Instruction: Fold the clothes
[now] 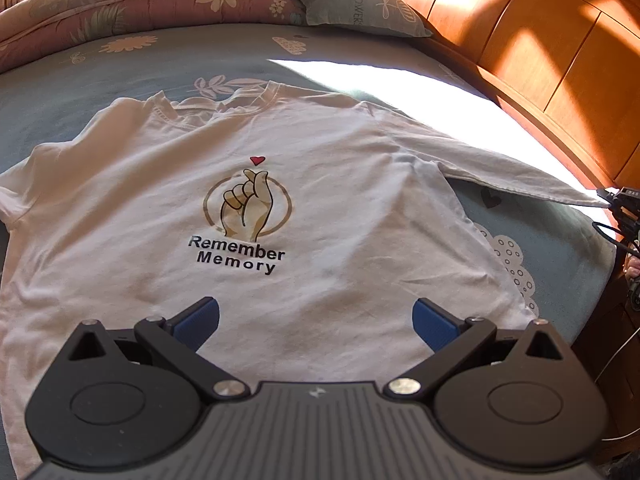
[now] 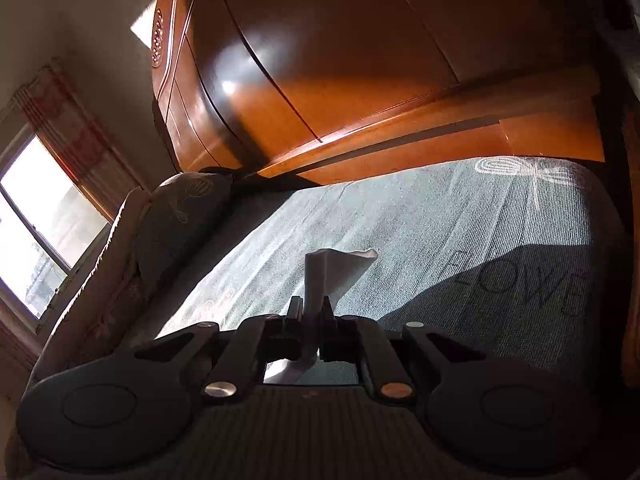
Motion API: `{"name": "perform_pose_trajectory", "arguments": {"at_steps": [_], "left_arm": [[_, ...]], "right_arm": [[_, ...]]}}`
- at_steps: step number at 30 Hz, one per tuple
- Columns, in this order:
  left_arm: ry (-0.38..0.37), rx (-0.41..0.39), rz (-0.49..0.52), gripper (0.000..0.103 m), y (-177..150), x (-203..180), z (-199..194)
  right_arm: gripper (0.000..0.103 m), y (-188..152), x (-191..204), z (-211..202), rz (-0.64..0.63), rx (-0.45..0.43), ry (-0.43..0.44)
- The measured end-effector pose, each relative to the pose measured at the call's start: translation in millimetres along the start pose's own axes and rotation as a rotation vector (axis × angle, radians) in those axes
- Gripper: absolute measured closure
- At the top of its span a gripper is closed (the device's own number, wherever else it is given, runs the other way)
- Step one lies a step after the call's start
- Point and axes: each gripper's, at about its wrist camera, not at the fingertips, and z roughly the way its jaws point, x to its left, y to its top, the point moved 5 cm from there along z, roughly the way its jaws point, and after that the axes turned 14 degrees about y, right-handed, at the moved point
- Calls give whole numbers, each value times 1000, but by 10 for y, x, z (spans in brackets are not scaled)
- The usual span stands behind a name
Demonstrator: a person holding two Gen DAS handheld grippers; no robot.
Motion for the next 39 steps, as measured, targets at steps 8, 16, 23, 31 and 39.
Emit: {"name": "perform_pose_trajectory", "arguments": {"at_steps": [8,16,23,31,39], "left_arm": [[13,7,-12,1,1,62,21],[15,22,-5,1,-2,17,80],[24,40,3,1,-7,-2,144],[12,34,21,1,24,-65,153],[11,26,13,1,40,-43,128]], "right_arm": [[79,-152,-165,-144,-137,77,-286],[53,110,-155,93,-229,98,-283],[54,-79,-170,376,-374,279,-336],[98,65,24,357,-452,240,-285],[79,192,161,440,-455,192,-399]]}}
